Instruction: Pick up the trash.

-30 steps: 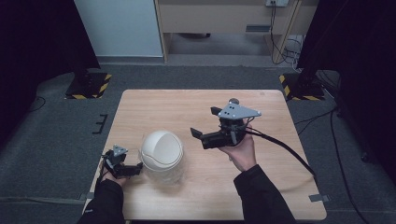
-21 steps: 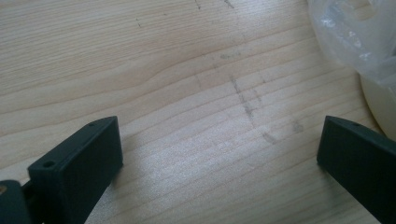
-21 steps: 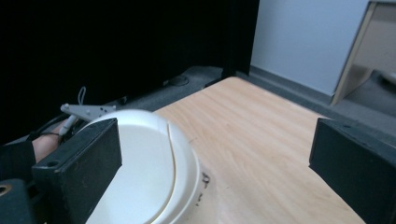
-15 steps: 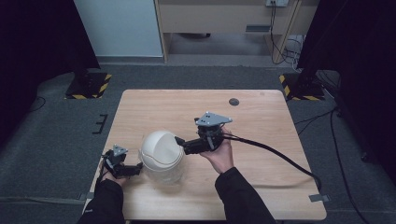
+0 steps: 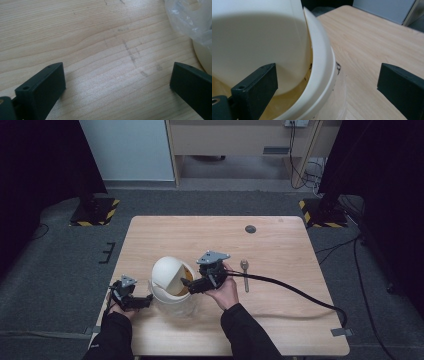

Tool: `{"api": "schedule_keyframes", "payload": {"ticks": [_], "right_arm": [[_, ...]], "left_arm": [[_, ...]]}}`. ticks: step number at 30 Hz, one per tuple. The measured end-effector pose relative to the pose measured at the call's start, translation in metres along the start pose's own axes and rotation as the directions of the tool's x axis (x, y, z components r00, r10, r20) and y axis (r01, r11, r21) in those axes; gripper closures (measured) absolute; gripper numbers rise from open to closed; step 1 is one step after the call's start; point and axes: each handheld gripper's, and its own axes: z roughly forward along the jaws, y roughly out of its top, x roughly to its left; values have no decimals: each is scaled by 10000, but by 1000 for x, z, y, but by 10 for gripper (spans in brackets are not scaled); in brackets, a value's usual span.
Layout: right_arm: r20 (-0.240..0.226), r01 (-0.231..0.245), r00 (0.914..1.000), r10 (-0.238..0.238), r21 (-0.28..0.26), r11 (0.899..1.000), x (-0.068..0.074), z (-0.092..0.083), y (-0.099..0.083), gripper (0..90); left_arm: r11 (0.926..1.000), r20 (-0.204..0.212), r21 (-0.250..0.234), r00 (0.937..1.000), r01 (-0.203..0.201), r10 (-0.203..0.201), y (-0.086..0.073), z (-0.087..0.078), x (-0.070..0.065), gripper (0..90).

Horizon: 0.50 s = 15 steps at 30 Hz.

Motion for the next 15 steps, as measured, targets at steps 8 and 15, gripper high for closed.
{"api": "schedule_keyframes", "payload": {"ticks": [8, 15], "right_arm": [[-147, -195, 9997, 202, 436, 9989, -1, 10, -5, 34], [41, 31, 10000, -31, 58, 10000, -1, -1, 1, 41]], "left_arm": [[10000, 3, -1, 10000, -4, 4, 0, 0, 0, 0], [10000, 8, -13, 10000, -8, 8, 0, 0, 0, 0]]}}
